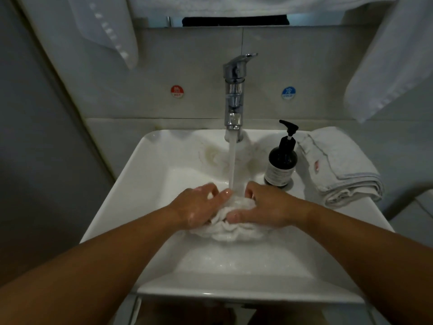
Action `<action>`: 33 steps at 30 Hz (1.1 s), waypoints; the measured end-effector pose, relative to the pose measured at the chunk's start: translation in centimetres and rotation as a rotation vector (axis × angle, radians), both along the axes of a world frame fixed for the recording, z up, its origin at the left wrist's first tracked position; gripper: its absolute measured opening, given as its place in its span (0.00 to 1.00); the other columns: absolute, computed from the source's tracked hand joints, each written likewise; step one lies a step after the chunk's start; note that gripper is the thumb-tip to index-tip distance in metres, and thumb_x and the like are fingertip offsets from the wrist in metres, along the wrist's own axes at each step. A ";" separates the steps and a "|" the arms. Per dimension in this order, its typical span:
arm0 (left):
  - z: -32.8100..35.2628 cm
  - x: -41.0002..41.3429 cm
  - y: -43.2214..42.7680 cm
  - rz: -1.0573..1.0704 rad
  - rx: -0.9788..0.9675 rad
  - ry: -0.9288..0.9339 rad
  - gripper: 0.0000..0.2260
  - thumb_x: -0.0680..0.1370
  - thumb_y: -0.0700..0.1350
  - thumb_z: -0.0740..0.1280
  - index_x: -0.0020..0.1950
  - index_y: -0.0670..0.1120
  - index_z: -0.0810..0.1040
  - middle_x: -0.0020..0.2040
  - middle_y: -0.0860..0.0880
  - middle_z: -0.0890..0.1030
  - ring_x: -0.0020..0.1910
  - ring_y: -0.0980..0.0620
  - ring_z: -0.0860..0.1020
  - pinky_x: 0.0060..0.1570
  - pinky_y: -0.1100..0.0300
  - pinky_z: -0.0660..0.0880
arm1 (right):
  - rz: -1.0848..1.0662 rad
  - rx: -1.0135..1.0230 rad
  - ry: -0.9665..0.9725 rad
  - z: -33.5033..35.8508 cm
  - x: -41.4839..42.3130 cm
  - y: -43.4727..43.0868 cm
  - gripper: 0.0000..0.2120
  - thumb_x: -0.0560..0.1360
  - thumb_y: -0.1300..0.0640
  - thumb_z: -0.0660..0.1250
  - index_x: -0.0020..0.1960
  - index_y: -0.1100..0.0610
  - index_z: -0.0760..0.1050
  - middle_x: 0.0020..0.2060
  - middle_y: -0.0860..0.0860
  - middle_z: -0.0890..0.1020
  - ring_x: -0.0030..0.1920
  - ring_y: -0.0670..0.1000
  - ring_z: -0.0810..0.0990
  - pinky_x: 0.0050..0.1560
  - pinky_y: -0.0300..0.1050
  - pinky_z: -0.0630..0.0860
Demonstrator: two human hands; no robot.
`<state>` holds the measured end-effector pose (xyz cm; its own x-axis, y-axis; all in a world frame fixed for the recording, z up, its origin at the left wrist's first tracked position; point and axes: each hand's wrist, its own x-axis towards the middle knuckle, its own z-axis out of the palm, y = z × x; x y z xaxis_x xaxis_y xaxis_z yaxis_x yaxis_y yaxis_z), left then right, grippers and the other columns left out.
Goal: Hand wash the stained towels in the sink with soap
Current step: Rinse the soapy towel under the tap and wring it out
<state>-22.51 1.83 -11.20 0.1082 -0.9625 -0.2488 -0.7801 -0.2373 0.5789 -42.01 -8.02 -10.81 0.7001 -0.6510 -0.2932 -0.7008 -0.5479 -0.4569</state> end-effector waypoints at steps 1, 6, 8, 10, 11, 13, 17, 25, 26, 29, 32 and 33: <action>0.1 0.4 0.3 -0.018 -0.035 0.019 0.41 0.71 0.80 0.45 0.71 0.56 0.70 0.59 0.48 0.82 0.55 0.51 0.80 0.62 0.50 0.75 | 0.028 -0.074 -0.006 0.0 -0.2 0.0 0.38 0.66 0.21 0.65 0.64 0.46 0.69 0.54 0.46 0.77 0.51 0.46 0.78 0.48 0.43 0.76; -1.1 -0.3 1.3 -0.193 0.028 -0.266 0.38 0.74 0.77 0.48 0.80 0.64 0.47 0.72 0.47 0.69 0.69 0.44 0.70 0.69 0.46 0.69 | 0.239 -0.165 0.113 -0.9 -0.7 1.5 0.57 0.59 0.21 0.70 0.78 0.35 0.44 0.71 0.48 0.66 0.66 0.54 0.71 0.66 0.55 0.73; -1.5 -1.5 1.2 -0.142 -0.013 -0.309 0.33 0.78 0.72 0.48 0.80 0.61 0.52 0.66 0.45 0.71 0.63 0.44 0.75 0.63 0.49 0.73 | 0.185 -0.257 0.085 -1.5 0.0 1.7 0.55 0.61 0.23 0.71 0.78 0.35 0.47 0.66 0.50 0.70 0.60 0.55 0.75 0.60 0.53 0.77; -1.0 -2.0 0.7 -0.029 -0.022 -0.156 0.26 0.80 0.69 0.52 0.73 0.57 0.68 0.61 0.48 0.77 0.56 0.49 0.79 0.58 0.54 0.76 | 0.169 -0.292 0.054 -1.9 0.5 1.3 0.46 0.64 0.25 0.71 0.75 0.38 0.57 0.60 0.49 0.74 0.55 0.53 0.79 0.56 0.52 0.79; -1.0 -1.9 0.4 0.031 -0.020 -0.064 0.23 0.81 0.68 0.55 0.67 0.56 0.74 0.58 0.50 0.80 0.53 0.51 0.81 0.56 0.56 0.77 | 0.167 -0.303 0.042 -2.0 0.6 0.9 0.41 0.65 0.26 0.71 0.72 0.40 0.61 0.57 0.48 0.76 0.52 0.52 0.80 0.54 0.51 0.80; -1.1 -1.6 -0.2 0.035 -0.066 -0.136 0.22 0.79 0.68 0.58 0.62 0.54 0.76 0.53 0.51 0.82 0.50 0.51 0.82 0.54 0.56 0.78 | 0.155 -0.314 -0.007 -2.0 0.8 0.2 0.34 0.67 0.27 0.71 0.66 0.42 0.68 0.50 0.46 0.80 0.47 0.50 0.82 0.49 0.49 0.81; -1.1 -0.8 -0.8 -0.106 -0.150 -0.539 0.21 0.79 0.65 0.45 0.68 0.57 0.62 0.49 0.45 0.79 0.46 0.43 0.79 0.49 0.50 0.79 | 0.113 -0.256 -0.111 -1.4 0.9 0.2 0.31 0.59 0.21 0.65 0.50 0.41 0.79 0.41 0.41 0.83 0.41 0.43 0.81 0.45 0.46 0.81; 0.6 0.8 0.0 0.001 -0.244 0.108 0.33 0.66 0.77 0.61 0.64 0.59 0.74 0.56 0.58 0.80 0.53 0.61 0.78 0.48 0.65 0.74 | -0.122 0.064 -0.447 1.9 -0.4 -1.0 0.18 0.63 0.38 0.81 0.41 0.49 0.82 0.33 0.44 0.84 0.34 0.41 0.82 0.33 0.35 0.74; 0.8 0.9 0.1 -0.028 -0.239 0.155 0.33 0.66 0.75 0.69 0.66 0.63 0.70 0.58 0.62 0.78 0.55 0.65 0.76 0.49 0.68 0.73 | -0.140 0.064 -0.469 2.4 -0.9 -1.4 0.16 0.63 0.39 0.81 0.41 0.48 0.82 0.33 0.42 0.84 0.34 0.40 0.81 0.33 0.31 0.72; 0.5 0.7 0.0 -0.083 -0.311 0.203 0.39 0.66 0.64 0.79 0.72 0.66 0.63 0.64 0.62 0.75 0.60 0.62 0.75 0.55 0.66 0.77 | -0.196 0.085 -0.589 3.0 -1.9 -2.2 0.18 0.63 0.42 0.82 0.47 0.47 0.80 0.38 0.42 0.84 0.38 0.39 0.82 0.36 0.30 0.73; 0.7 0.2 -0.1 -0.041 -0.406 0.232 0.38 0.67 0.55 0.81 0.72 0.64 0.65 0.60 0.59 0.78 0.54 0.56 0.80 0.50 0.62 0.81 | -0.223 0.164 -0.687 3.6 -2.4 -2.4 0.17 0.66 0.46 0.81 0.50 0.50 0.81 0.42 0.46 0.85 0.41 0.41 0.83 0.41 0.36 0.77; 0.9 0.1 -0.1 -0.020 -0.424 0.294 0.37 0.67 0.52 0.82 0.71 0.62 0.68 0.59 0.57 0.79 0.51 0.54 0.82 0.46 0.59 0.82 | -0.212 0.200 -0.698 3.7 -2.5 -2.5 0.17 0.67 0.47 0.81 0.52 0.51 0.82 0.45 0.46 0.85 0.44 0.43 0.84 0.45 0.41 0.80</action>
